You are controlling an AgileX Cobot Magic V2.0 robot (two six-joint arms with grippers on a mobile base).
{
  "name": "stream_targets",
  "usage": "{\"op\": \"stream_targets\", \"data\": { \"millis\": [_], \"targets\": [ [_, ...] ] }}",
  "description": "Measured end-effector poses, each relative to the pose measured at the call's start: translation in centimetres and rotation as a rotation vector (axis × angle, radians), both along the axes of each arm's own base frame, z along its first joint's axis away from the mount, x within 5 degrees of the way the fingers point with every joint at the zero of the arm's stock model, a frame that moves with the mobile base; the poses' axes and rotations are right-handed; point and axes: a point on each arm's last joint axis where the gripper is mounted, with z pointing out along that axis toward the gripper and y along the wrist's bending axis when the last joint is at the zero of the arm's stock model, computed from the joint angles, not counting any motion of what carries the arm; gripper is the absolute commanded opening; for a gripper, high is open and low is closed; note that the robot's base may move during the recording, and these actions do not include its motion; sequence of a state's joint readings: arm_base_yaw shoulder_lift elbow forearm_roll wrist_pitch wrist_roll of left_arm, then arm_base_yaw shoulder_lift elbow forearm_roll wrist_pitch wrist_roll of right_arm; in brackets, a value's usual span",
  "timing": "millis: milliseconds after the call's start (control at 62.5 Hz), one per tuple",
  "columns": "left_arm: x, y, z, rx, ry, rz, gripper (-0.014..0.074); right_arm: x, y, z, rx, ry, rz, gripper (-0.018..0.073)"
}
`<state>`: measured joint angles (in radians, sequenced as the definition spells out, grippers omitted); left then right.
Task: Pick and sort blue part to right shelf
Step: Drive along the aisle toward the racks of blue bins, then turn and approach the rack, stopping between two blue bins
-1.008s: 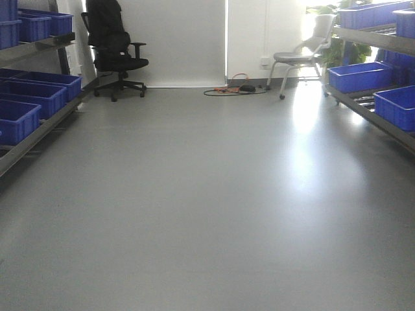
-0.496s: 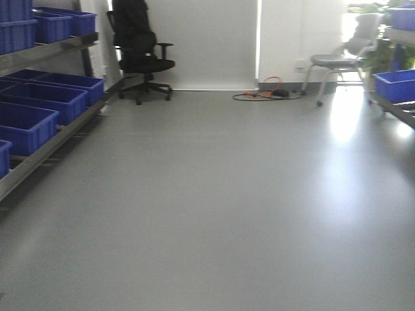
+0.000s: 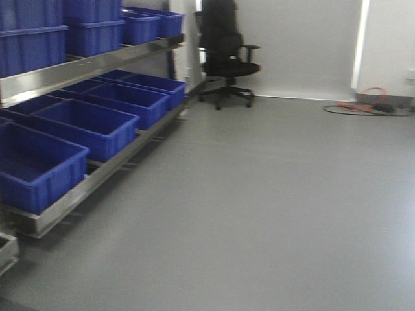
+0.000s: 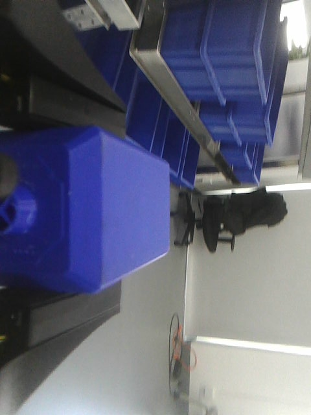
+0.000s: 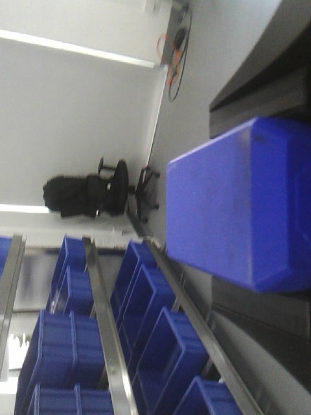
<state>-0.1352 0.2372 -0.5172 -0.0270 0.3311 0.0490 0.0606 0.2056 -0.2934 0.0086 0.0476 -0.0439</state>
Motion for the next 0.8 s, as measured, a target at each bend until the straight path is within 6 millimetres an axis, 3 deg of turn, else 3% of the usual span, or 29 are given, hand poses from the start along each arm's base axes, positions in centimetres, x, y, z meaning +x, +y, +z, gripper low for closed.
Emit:
{"op": "stream_targets", "data": {
  "millis": [800],
  "targets": [
    [0.0, 0.0, 0.0, 0.0, 0.0, 0.0, 0.0386, 0.0, 0.0, 0.0, 0.0, 0.0, 0.0, 0.0356]
  ]
}}
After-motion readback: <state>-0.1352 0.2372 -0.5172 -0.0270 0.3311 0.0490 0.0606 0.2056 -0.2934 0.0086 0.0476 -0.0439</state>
